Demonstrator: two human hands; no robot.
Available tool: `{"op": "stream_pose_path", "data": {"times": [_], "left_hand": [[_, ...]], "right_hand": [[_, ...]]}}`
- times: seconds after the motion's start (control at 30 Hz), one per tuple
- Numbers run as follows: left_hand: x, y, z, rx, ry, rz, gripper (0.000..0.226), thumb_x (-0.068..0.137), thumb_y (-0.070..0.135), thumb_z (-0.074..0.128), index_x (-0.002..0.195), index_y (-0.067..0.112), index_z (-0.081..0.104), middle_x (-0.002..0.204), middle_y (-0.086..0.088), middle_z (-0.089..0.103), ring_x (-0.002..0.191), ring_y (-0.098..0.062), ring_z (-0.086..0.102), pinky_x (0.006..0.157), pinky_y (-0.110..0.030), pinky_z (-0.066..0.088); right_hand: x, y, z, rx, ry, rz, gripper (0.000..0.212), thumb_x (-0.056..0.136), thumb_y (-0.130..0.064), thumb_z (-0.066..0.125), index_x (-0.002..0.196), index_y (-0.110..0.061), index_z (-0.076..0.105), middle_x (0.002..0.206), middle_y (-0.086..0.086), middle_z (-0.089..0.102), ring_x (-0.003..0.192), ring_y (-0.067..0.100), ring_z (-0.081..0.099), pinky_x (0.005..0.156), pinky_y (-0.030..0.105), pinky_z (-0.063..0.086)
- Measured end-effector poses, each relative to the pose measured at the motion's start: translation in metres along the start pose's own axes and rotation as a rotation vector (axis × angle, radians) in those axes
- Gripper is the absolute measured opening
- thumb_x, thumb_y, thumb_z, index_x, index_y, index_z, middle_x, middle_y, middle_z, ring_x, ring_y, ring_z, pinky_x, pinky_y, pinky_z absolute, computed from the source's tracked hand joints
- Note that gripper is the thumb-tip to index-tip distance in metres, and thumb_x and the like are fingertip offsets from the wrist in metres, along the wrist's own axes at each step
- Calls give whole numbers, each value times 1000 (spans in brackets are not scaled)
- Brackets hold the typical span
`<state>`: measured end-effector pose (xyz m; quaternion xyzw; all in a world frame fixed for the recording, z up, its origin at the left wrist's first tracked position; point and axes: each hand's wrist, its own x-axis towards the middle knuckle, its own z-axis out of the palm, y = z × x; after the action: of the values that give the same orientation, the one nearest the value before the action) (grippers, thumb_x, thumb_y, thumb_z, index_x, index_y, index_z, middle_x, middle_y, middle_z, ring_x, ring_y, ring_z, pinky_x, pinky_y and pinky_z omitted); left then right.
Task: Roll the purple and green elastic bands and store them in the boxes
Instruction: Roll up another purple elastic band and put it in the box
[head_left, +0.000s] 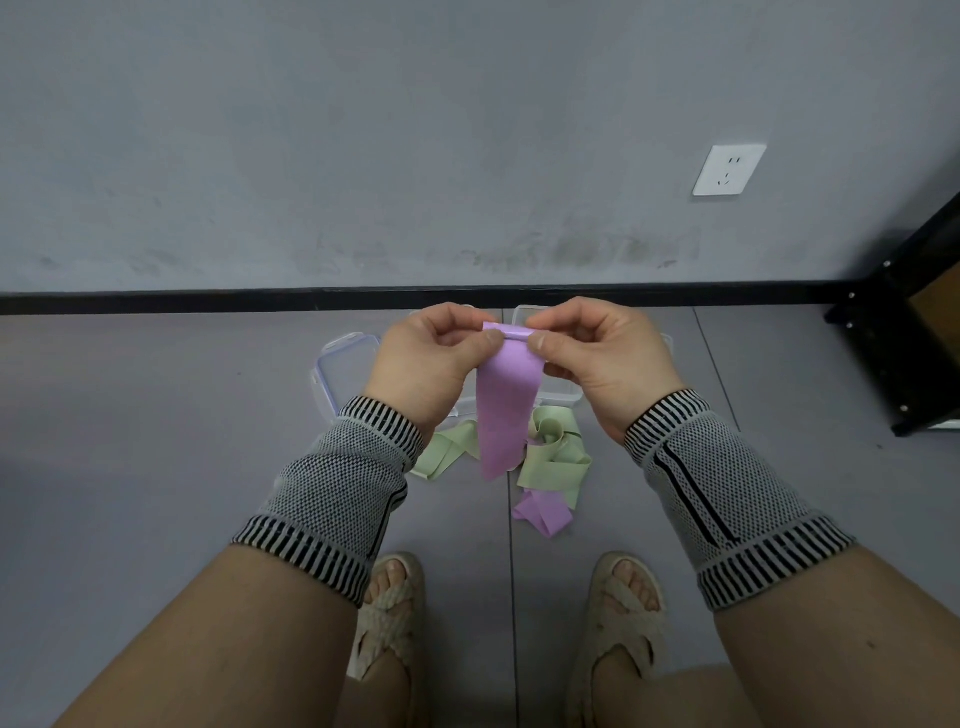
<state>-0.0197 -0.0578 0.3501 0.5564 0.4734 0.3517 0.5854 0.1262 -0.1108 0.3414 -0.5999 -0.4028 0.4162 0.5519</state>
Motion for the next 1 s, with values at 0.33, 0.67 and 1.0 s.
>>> {"op": "stream_pose_path", "data": {"times": [0.33,0.67,1.0], "left_hand": [[-1,-5,-4,391,-93,151,16,83,14,68,86,27,60,75,4,68,69,-5,59,70,-18,48],[-2,-12,-10,440,-175,160,20,90,7,54,97,25,50,69,5,56,55,-2,48,57,-15,40],[0,-13,-9,508,-122,244,22,89,6,50,95,28,53,63,9,53,58,-2,45,58,-14,38]], "right_hand": [[-1,1,-4,-356,-154,29,13,79,-12,73,87,-20,66,78,-1,71,73,10,66,78,25,54],[0,3,-7,-28,-116,170,18,84,0,65,84,-17,70,73,6,66,60,10,57,63,24,48],[0,6,-2,35,-185,325,15,88,-2,58,103,-1,63,77,9,57,59,11,50,51,17,44]]}}
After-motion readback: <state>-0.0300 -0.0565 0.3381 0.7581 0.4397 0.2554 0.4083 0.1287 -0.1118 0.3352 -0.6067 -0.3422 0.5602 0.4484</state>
